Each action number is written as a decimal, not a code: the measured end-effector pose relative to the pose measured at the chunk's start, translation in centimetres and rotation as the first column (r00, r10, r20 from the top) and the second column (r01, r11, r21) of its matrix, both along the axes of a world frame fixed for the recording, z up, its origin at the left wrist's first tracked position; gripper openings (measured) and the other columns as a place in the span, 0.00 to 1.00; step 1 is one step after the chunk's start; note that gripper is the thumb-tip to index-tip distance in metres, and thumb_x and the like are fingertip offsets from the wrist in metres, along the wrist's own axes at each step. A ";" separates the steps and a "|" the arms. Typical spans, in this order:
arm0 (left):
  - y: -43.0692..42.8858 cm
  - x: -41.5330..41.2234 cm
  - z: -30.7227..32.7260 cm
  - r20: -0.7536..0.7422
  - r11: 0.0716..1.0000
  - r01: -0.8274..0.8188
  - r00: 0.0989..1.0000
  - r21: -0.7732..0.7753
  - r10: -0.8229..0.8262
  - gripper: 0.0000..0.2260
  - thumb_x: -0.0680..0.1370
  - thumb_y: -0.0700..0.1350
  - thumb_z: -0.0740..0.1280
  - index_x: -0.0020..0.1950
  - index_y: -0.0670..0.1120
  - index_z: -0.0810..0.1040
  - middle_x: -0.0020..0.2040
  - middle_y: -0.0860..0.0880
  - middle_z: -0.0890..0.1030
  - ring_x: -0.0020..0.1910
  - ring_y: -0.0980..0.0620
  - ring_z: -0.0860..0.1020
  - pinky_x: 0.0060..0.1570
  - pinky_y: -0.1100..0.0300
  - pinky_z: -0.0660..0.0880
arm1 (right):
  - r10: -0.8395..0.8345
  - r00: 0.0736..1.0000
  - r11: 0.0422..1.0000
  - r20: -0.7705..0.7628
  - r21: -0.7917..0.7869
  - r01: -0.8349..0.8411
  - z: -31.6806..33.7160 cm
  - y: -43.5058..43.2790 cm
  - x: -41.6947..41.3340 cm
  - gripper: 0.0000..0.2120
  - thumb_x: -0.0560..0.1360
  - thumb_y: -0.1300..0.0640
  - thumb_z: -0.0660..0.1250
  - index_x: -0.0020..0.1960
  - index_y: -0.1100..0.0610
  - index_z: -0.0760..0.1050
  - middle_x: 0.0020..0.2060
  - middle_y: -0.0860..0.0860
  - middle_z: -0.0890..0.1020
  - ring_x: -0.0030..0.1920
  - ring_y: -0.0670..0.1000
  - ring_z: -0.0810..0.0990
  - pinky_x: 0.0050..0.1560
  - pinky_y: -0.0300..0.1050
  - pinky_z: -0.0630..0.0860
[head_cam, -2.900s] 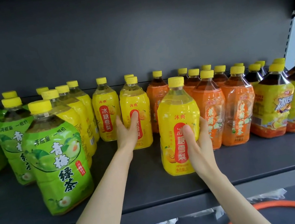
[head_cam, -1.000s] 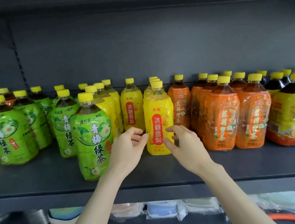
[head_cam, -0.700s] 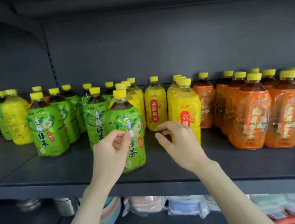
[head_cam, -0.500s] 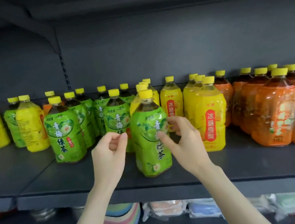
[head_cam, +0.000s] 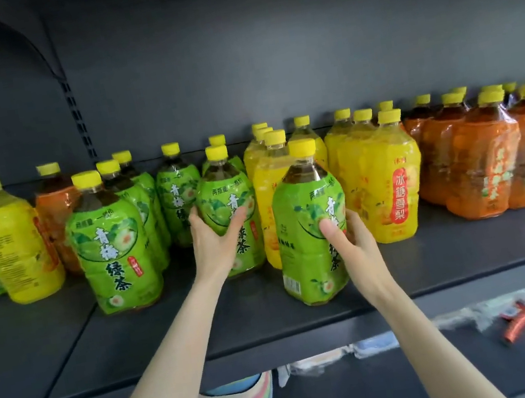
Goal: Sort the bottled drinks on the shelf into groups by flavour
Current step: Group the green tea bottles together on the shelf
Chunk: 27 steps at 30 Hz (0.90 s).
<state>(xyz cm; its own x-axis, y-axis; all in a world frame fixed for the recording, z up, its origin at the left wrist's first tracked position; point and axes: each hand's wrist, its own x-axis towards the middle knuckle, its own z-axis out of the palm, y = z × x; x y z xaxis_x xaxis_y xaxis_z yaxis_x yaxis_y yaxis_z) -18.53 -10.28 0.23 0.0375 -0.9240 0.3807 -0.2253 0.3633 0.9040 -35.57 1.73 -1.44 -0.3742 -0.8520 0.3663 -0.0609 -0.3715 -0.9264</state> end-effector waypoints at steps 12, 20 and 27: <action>0.4 1.7 -0.6 -0.026 0.984 0.180 0.983 0.016 -0.179 0.36 0.74 0.61 0.66 0.76 0.51 0.55 0.68 0.53 0.65 0.66 0.58 0.64 0.65 0.60 0.61 | 0.013 1.000 0.996 -0.022 -0.083 -0.015 -0.5 -0.1 2.2 0.24 0.61 0.36 0.69 0.53 0.44 0.72 0.48 0.40 0.83 0.51 0.42 0.82 0.48 0.39 0.78; 0.8 1.6 -1.0 -0.130 0.975 0.223 0.967 0.017 -0.219 0.32 0.76 0.56 0.65 0.76 0.54 0.54 0.68 0.53 0.66 0.64 0.58 0.68 0.63 0.56 0.69 | -0.181 0.980 0.967 -0.081 -0.196 0.162 -0.4 -0.7 3.6 0.22 0.63 0.35 0.65 0.50 0.47 0.71 0.44 0.40 0.81 0.44 0.35 0.80 0.42 0.28 0.74; -1.4 0.3 -0.7 -0.329 0.981 0.185 0.931 0.052 -0.158 0.27 0.75 0.48 0.70 0.71 0.52 0.63 0.58 0.53 0.77 0.57 0.53 0.78 0.55 0.50 0.77 | -0.258 0.961 0.950 -0.098 -0.209 0.233 -0.6 -1.1 3.7 0.21 0.64 0.35 0.64 0.50 0.46 0.70 0.44 0.39 0.81 0.45 0.34 0.80 0.42 0.28 0.74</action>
<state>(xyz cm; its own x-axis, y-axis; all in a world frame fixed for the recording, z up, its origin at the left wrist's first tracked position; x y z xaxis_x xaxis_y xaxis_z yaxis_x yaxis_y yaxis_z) -18.18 -11.65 -0.48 -0.0167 -0.9543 0.2985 0.1421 0.2933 0.9454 -31.89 0.59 -2.09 -0.5043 -0.6472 0.5716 -0.2819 -0.5023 -0.8175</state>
